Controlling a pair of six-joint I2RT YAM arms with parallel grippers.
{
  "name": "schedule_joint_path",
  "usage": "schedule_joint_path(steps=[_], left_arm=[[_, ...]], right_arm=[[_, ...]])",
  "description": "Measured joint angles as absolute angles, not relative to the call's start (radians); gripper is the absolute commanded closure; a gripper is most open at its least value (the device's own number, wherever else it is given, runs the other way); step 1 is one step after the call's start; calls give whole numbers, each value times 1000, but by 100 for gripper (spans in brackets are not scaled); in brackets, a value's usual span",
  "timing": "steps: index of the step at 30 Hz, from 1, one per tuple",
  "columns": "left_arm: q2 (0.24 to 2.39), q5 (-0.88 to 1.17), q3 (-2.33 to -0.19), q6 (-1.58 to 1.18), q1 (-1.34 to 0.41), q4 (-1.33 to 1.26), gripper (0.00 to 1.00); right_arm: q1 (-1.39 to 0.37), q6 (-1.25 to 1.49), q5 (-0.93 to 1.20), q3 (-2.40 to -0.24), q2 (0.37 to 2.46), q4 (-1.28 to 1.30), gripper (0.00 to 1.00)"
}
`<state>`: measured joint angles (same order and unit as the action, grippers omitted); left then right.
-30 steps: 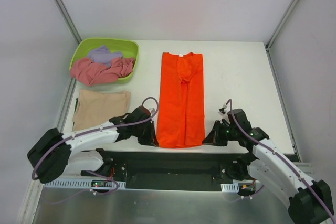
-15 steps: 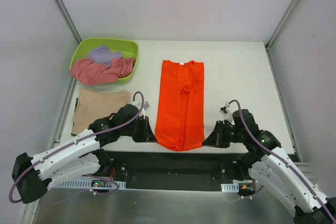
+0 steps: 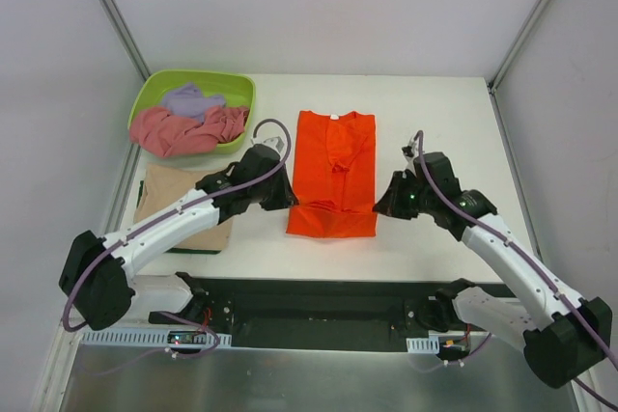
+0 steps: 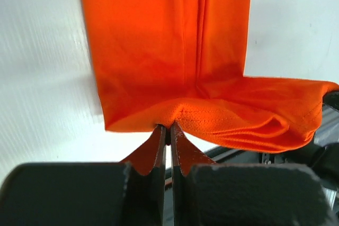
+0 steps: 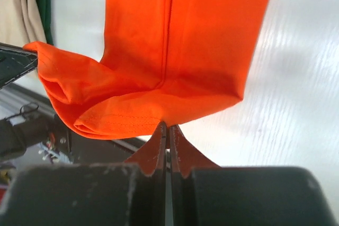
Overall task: Fold and stack the t-shirts
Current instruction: Fold the folded rectangular tshirt in 1/3 of the way
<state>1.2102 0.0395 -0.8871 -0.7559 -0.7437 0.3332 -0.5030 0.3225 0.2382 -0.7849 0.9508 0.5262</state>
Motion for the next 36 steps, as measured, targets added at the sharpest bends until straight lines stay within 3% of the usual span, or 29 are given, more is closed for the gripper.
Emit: schedule_joint_path(steps=[13,36], left_arm=[[1427,76,-1023,-680,-592,238,100],[1764,219,-1215,-616,-475,213,100]], right_arm=[[-387,256,171,-878,1182,381,99],[-306,234,181,-1029,1580,273,99]])
